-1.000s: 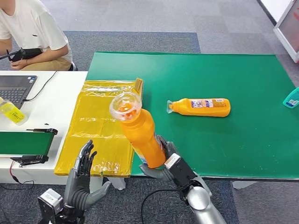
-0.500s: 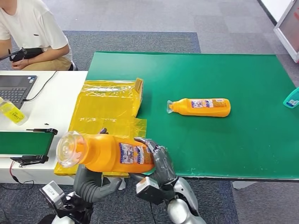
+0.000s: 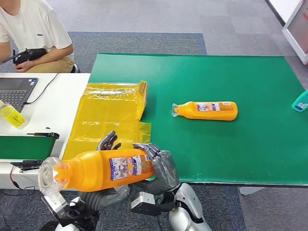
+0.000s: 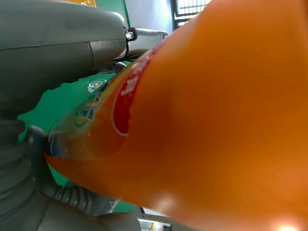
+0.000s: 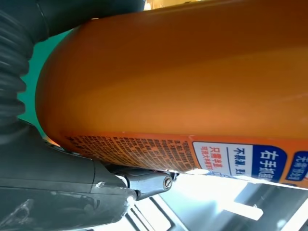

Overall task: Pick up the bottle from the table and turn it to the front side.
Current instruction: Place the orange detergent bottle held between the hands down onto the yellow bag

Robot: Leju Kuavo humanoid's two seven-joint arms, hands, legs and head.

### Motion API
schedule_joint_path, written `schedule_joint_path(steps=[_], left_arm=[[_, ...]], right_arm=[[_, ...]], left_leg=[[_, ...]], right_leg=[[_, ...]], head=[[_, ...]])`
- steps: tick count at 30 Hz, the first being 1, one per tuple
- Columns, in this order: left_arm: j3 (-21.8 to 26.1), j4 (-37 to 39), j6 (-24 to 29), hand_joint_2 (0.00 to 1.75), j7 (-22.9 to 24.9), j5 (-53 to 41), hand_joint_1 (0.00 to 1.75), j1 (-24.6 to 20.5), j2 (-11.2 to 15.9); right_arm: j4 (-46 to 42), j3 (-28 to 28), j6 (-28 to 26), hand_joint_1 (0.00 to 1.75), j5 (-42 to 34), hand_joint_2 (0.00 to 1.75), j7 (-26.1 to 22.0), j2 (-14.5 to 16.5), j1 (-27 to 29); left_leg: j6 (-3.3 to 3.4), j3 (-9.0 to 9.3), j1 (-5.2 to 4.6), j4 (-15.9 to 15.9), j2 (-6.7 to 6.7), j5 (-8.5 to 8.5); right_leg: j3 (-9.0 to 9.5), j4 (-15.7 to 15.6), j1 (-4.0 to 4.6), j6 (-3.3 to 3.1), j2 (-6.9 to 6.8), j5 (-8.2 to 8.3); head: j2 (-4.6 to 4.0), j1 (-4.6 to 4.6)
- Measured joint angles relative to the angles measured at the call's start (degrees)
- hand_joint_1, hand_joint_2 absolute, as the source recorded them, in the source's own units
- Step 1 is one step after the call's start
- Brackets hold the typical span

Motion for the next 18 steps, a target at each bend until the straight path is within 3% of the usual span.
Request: schedule_joint_path(steps=[4, 8, 12, 18], left_arm=[[-1.32, 0.02, 1.27, 1.75, 0.28, 1.1, 0.0, -0.55, 0.61], [-1.86, 0.09, 1.33, 1.75, 0.21, 1.79, 0.0, -0.87, 0.99], [-2.53, 0.21, 1.42, 1.75, 0.09, 1.83, 1.75, -1.07, 1.29], [-3.02, 0.52, 1.88, 1.75, -0.09, 1.46, 1.75, -1.19, 1.88]], right_arm=[[0.0, 2.7, -4.38, 1.75, 4.34, 1.75, 1.63, -0.56, -0.75], [0.23, 4.18, -5.44, 1.75, 5.14, 1.75, 2.64, -0.85, -1.2], [1.09, 5.23, -5.57, 1.75, 3.98, 1.75, 2.4, -0.97, -1.61], [2.5, 6.35, -5.43, 1.75, 2.06, 1.75, 1.94, -1.03, -2.15]], left_leg=[[0.0, 0.0, 0.0, 0.0, 0.01, 0.0], [0.0, 0.0, 0.0, 0.0, 0.02, 0.0], [0.0, 0.0, 0.0, 0.0, 0.02, 0.0], [0.0, 0.0, 0.0, 0.0, 0.02, 0.0]], right_leg=[[-0.01, 0.0, 0.0, 0.0, 0.01, 0.0], [-0.01, 0.0, 0.0, 0.0, 0.03, 0.0], [-0.02, 0.0, 0.0, 0.0, 0.03, 0.0], [-0.02, 0.0, 0.0, 0.0, 0.04, 0.0]], head=[[0.0, 0.01], [0.0, -0.01], [0.0, 0.01], [0.0, 0.0]])
